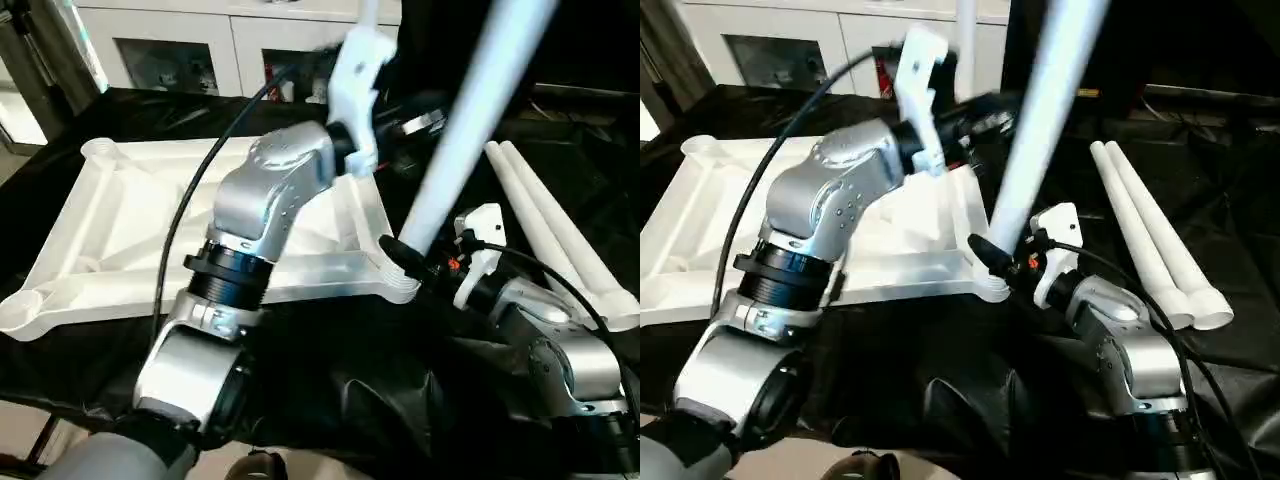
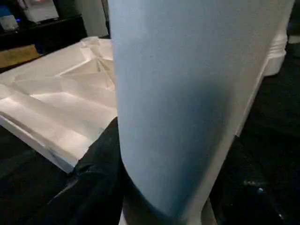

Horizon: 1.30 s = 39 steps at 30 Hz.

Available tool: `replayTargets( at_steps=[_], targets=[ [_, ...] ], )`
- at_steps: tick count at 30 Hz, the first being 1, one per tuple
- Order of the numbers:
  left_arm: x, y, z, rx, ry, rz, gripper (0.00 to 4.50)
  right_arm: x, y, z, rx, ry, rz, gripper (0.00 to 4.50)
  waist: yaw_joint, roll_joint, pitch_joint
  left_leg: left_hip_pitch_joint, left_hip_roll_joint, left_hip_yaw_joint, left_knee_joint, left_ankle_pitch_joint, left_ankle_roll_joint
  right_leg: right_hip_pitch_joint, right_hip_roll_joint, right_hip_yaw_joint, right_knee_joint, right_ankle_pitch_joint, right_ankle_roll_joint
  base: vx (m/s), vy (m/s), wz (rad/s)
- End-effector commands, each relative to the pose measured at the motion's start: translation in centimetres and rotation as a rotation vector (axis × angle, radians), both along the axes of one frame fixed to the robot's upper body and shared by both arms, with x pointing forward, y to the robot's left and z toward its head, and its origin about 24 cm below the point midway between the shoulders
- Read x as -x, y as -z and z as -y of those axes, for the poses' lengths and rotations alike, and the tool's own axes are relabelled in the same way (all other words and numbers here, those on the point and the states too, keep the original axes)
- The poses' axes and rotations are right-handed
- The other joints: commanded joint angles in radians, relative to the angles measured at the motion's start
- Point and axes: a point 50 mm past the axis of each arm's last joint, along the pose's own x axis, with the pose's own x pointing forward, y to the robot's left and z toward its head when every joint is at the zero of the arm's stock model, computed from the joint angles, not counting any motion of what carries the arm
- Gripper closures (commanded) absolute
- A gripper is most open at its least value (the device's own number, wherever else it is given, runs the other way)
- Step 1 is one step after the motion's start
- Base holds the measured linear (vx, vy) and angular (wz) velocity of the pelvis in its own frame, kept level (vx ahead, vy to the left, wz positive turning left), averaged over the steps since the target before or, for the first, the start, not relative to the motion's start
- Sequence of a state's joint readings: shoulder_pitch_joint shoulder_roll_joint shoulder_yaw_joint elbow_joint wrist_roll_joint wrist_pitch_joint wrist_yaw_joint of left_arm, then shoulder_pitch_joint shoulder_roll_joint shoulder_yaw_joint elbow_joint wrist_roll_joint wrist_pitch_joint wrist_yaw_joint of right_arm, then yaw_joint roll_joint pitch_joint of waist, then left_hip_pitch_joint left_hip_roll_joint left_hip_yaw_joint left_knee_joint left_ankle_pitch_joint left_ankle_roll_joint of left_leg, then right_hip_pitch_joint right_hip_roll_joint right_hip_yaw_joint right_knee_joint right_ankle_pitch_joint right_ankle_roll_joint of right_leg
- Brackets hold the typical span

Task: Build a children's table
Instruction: Insert table leg to table base

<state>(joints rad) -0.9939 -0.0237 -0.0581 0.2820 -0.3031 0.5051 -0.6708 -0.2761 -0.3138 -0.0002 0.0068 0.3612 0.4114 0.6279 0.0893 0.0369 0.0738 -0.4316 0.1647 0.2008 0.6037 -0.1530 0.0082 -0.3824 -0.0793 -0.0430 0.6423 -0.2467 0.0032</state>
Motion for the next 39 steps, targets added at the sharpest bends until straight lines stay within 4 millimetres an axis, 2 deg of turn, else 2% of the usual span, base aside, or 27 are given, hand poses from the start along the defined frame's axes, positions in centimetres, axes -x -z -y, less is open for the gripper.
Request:
replayTargets(
  at_steps=[1, 6, 7, 10, 13, 15, 16, 18, 20, 23, 24, 28, 32, 33, 39],
  targets=[
    [0.9, -0.8, 1.2, -0.003, 0.052, 0.020, 3.02, -0.2, -0.1, -0.3, 0.015, -0.002, 0.001, 2.59, 0.001, -0.019, -0.083, 0.039, 0.066, -0.034, -0.049, -0.067, 0.122, 0.044, -0.076, 0.035, -0.069, 0.111, -0.285, 0.000, 0.000, 0.00],
    [0.6, -0.2, 1.0, -0.023, 0.004, 0.014, 3.02, -0.3, -0.1, -0.3, 0.018, 0.000, 0.003, 2.59, 0.000, -0.015, -0.084, 0.041, 0.067, -0.036, -0.050, -0.093, 0.104, 0.044, -0.075, 0.036, -0.072, 0.080, -0.275, 0.000, 0.000, 0.00],
    [0.0, -0.1, 0.2, -0.008, -0.041, 0.017, 3.02, -0.3, -0.2, -0.1, 0.013, 0.012, 0.007, 2.59, 0.000, -0.016, -0.084, 0.040, 0.066, -0.037, -0.051, -0.095, 0.100, 0.044, -0.074, 0.035, -0.073, 0.079, -0.274, 0.000, 0.000, 0.00],
    [-0.5, 0.0, -0.6, -0.011, -0.081, 0.024, 3.02, -0.4, -0.3, 0.1, 0.005, 0.019, 0.012, 2.59, -0.001, -0.016, -0.085, 0.041, 0.065, -0.036, -0.051, -0.096, 0.097, 0.044, -0.074, 0.036, -0.072, 0.083, -0.268, 0.000, 0.000, 0.00],
    [-2.1, 2.2, -4.1, -0.136, -0.173, 0.073, 3.02, -0.8, -1.0, 0.9, -0.019, 0.050, 0.026, 2.59, -0.005, -0.016, -0.086, 0.040, 0.060, -0.037, -0.051, -0.100, 0.095, 0.043, -0.070, 0.036, -0.076, 0.061, -0.248, 0.000, 0.000, 0.00],
    [-2.4, 3.2, -5.3, -0.191, -0.190, 0.087, 3.02, -0.9, -1.1, 1.3, -0.027, 0.066, 0.025, 2.59, -0.009, -0.014, -0.085, 0.041, 0.060, -0.037, -0.054, -0.109, 0.088, 0.042, -0.069, 0.037, -0.076, 0.046, -0.239, 0.000, 0.000, 0.00],
    [-2.5, 4.6, -6.4, -0.258, -0.168, 0.074, 3.02, -1.2, -1.2, 1.8, -0.016, 0.082, 0.028, 2.59, -0.009, -0.010, -0.089, 0.047, 0.063, -0.037, -0.053, -0.107, 0.075, 0.039, -0.070, 0.037, -0.073, 0.049, -0.243, 0.000, 0.000, 0.00],
    [-2.4, 5.3, -6.8, -0.288, -0.154, 0.062, 3.02, -1.2, -1.2, 1.9, -0.009, 0.089, 0.028, 2.59, -0.007, -0.006, -0.091, 0.049, 0.065, -0.035, -0.053, -0.095, 0.066, 0.038, -0.069, 0.037, -0.068, 0.078, -0.252, 0.000, 0.000, 0.00],
    [-2.0, 7.3, -7.4, -0.389, -0.097, 0.040, 3.02, -1.4, -1.1, 2.3, 0.000, 0.107, 0.025, 2.59, -0.002, -0.010, -0.095, 0.051, 0.067, -0.033, -0.053, -0.081, 0.071, 0.033, -0.069, 0.036, -0.063, 0.108, -0.258, 0.000, 0.000, 0.00],
    [-1.5, 9.7, -7.8, -0.501, -0.022, 0.011, 3.02, -1.5, -1.1, 2.5, 0.005, 0.118, 0.022, 2.59, 0.004, -0.007, -0.094, 0.050, 0.066, -0.032, -0.054, -0.087, 0.065, 0.032, -0.072, 0.035, -0.061, 0.105, -0.256, 0.000, 0.000, 0.00],
    [-1.2, 11.4, -8.0, -0.564, 0.029, -0.013, 3.02, -1.6, -1.1, 2.5, 0.006, 0.119, 0.021, 2.59, 0.005, -0.007, -0.093, 0.049, 0.065, -0.033, -0.054, -0.094, 0.064, 0.032, -0.074, 0.035, -0.064, 0.099, -0.255, 0.000, 0.000, 0.00],
    [-0.1, 14.2, -7.8, -0.602, 0.153, -0.122, 3.02, -1.6, -1.0, 2.6, 0.016, 0.120, 0.012, 2.59, -0.001, -0.004, -0.091, 0.049, 0.066, -0.033, -0.059, -0.135, 0.042, 0.033, -0.078, 0.036, -0.068, 0.051, -0.254, 0.000, 0.000, 0.00],
    [0.2, 15.2, -7.6, -0.614, 0.175, -0.160, 3.02, -1.4, -0.8, 2.6, 0.021, 0.119, 0.008, 2.59, -0.002, -0.005, -0.089, 0.049, 0.066, -0.033, -0.061, -0.157, 0.035, 0.033, -0.081, 0.036, -0.070, 0.042, -0.263, 0.000, 0.000, 0.00],
    [0.2, 15.4, -7.6, -0.612, 0.178, -0.166, 3.02, -1.4, -0.8, 2.6, 0.021, 0.119, 0.007, 2.59, -0.002, -0.003, -0.088, 0.050, 0.066, -0.034, -0.062, -0.164, 0.032, 0.032, -0.081, 0.036, -0.072, 0.032, -0.263, 0.000, 0.000, 0.00],
    [-0.7, 16.2, -8.0, -0.667, 0.110, -0.163, 3.02, -1.2, -0.7, 2.5, 0.024, 0.115, 0.003, 2.59, -0.003, -0.003, -0.089, 0.049, 0.065, -0.035, -0.061, -0.160, 0.038, 0.034, -0.080, 0.037, -0.073, 0.046, -0.257, 0.000, 0.000, 0.00]
  ],
)
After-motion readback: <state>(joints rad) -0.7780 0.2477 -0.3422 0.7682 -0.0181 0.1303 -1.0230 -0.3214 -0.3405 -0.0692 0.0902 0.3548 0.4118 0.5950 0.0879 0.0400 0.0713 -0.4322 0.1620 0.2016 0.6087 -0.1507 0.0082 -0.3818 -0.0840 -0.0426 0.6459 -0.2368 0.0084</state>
